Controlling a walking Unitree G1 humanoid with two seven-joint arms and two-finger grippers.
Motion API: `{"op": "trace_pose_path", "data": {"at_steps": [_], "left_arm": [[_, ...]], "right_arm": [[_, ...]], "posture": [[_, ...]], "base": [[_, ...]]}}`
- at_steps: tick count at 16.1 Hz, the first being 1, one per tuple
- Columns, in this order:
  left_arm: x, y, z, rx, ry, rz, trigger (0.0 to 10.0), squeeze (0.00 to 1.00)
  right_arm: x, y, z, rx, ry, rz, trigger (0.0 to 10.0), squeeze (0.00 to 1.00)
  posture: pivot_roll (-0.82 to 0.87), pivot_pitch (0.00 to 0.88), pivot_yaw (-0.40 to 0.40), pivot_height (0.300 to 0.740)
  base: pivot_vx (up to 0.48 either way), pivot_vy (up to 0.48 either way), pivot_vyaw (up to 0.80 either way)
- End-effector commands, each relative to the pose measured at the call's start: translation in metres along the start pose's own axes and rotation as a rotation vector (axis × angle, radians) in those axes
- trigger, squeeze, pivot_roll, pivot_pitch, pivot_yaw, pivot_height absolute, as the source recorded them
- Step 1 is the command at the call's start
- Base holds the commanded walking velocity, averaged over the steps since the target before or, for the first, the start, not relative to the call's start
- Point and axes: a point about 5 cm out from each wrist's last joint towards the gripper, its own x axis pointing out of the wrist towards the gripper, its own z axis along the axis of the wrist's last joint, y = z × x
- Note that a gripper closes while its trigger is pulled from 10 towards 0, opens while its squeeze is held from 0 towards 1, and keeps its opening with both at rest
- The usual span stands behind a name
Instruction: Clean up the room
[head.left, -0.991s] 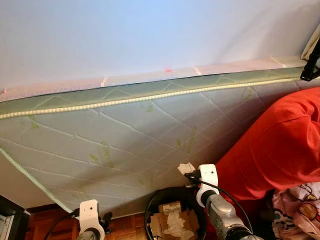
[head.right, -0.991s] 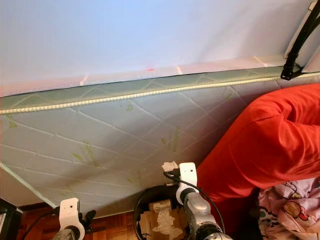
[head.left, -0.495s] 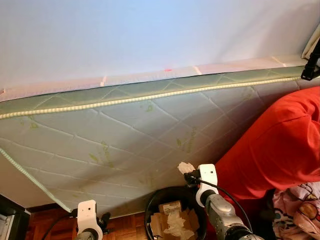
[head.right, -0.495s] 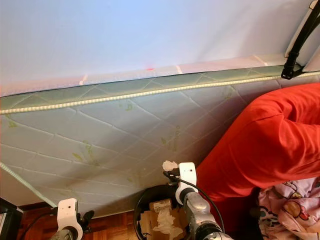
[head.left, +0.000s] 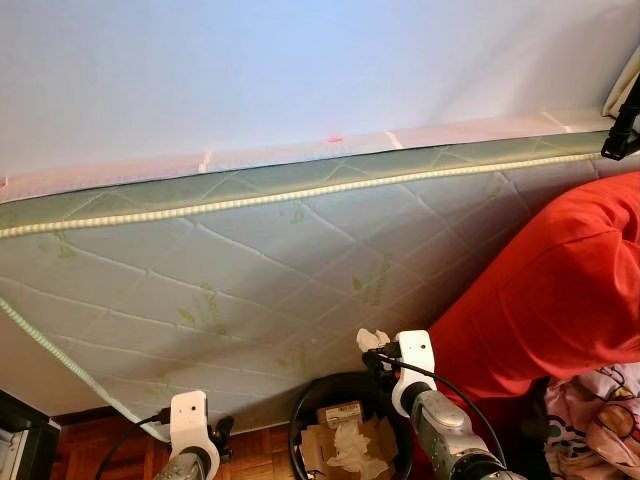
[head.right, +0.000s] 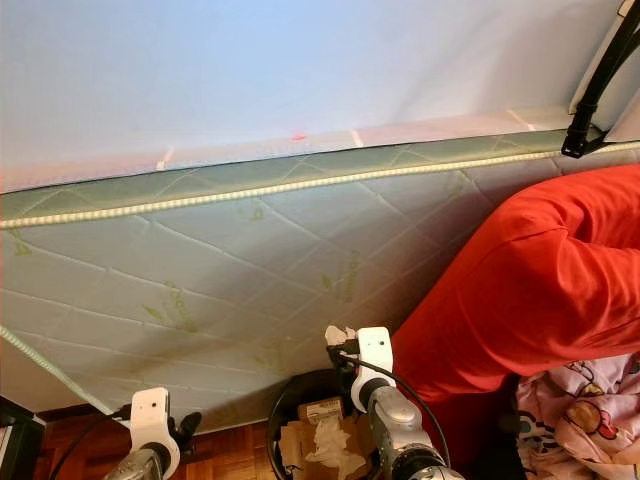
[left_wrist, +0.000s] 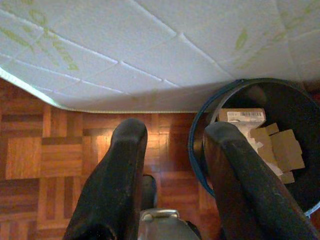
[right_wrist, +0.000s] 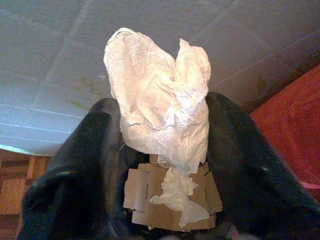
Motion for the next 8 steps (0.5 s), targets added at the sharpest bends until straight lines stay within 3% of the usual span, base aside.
{"op": "trace_pose_path", "data": {"at_steps": [1, 8], "left_arm": [[-0.002, 0.001, -0.008, 0.009, 0.029, 0.006, 10.0, 0.00], [-0.008, 0.017, -0.013, 0.002, 0.031, 0.024, 10.0, 0.00]], "right_arm": [[-0.003, -0.001, -0.010, 0.009, 0.039, 0.002, 10.0, 1.00], [-0.004, 0.005, -0.022, -0.066, 0.132, 0.051, 10.0, 1.00]], "posture": [[0.10, 0.070, -0.034, 0.740], [0.10, 0.074, -0.034, 0.740]], "base": [[0.000, 0.000, 0.00], [0.000, 0.000, 0.00]]}}
